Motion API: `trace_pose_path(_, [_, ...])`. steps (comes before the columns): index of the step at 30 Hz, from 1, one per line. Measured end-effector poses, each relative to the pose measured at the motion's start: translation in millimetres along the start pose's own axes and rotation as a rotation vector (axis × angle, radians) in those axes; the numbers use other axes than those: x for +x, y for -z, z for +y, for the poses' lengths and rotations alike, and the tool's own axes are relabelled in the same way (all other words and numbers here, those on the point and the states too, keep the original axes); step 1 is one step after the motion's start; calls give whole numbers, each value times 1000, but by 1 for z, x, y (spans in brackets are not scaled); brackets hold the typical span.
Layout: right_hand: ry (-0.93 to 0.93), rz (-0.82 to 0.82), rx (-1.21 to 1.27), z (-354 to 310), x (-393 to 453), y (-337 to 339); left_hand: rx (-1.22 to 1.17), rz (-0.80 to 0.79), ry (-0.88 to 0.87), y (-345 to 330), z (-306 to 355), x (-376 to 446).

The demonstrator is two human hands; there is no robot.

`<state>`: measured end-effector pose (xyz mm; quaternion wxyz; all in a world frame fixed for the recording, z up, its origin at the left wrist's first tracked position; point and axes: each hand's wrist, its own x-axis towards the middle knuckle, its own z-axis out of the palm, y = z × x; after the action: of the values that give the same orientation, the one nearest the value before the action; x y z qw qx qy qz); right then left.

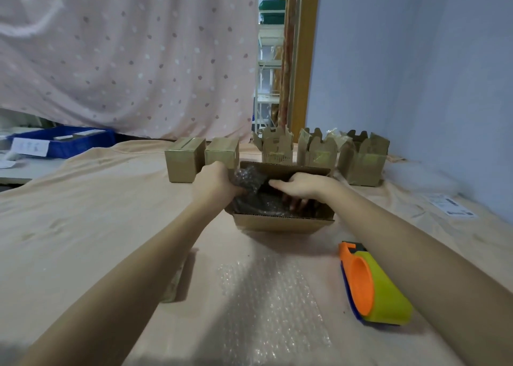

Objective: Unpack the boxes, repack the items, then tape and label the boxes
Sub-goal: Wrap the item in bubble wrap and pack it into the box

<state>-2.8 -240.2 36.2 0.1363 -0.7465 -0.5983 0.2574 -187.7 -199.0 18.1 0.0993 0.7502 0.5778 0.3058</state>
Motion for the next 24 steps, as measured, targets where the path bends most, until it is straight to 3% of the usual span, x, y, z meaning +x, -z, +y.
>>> trace_pose_path(5, [42, -42, -44, -19, -2, -9, 122, -47, -2, 14, 8, -11])
trace_pose_path(13, [133, -182, -10, -35, 6, -39, 66, -120, -12, 11, 4, -15])
trace_pose_path(19, [117, -230, -42, -35, 8, -43, -58, 19, -141, 4, -2, -27])
trace_pose_path(24, [-12, -316, 66, -35, 9, -35, -99, 64, -274, 3, -7, -38])
